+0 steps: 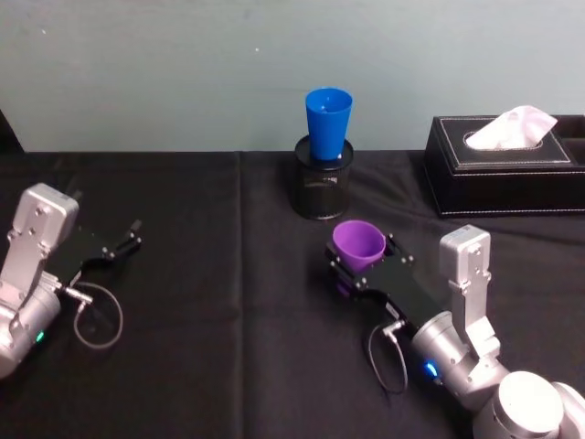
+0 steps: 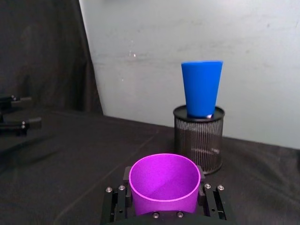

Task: Pick up one cup with a gripper and tap it against the other cup.

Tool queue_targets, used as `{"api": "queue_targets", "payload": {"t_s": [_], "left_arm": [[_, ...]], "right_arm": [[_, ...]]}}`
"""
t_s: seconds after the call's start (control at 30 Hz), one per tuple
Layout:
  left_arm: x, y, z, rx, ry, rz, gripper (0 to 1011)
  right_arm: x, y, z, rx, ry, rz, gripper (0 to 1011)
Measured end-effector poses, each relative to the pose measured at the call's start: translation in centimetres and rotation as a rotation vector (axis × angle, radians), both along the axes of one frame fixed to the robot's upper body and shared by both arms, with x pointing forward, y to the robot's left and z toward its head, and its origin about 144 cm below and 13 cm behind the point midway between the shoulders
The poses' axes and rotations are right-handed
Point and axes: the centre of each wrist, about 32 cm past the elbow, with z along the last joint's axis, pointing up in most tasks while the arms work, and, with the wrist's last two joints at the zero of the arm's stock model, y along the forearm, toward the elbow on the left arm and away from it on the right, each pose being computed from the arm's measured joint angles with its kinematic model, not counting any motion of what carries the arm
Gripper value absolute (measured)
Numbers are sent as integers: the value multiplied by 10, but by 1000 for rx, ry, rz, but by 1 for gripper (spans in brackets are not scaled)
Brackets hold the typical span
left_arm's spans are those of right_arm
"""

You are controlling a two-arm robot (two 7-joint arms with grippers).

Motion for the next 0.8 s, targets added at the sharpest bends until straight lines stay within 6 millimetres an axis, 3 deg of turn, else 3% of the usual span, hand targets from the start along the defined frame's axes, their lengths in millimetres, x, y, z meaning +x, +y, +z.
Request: {"api": "queue_targets", "payload": {"t_s": [0.27, 0.43, 0.6, 0.8], "left_arm": [[0, 0, 0, 0, 0, 0, 1000], [0, 0, 0, 0, 0, 0, 1000], [0, 0, 0, 0, 0, 0, 1000], [0, 0, 0, 0, 0, 0, 1000]], "right_arm": [[2, 0, -9, -1, 39, 13, 754], [2, 1, -7, 0, 45, 15, 851], [0, 1, 3, -3, 28, 30, 990], [-6, -5, 30, 6, -23, 21, 1003]]}}
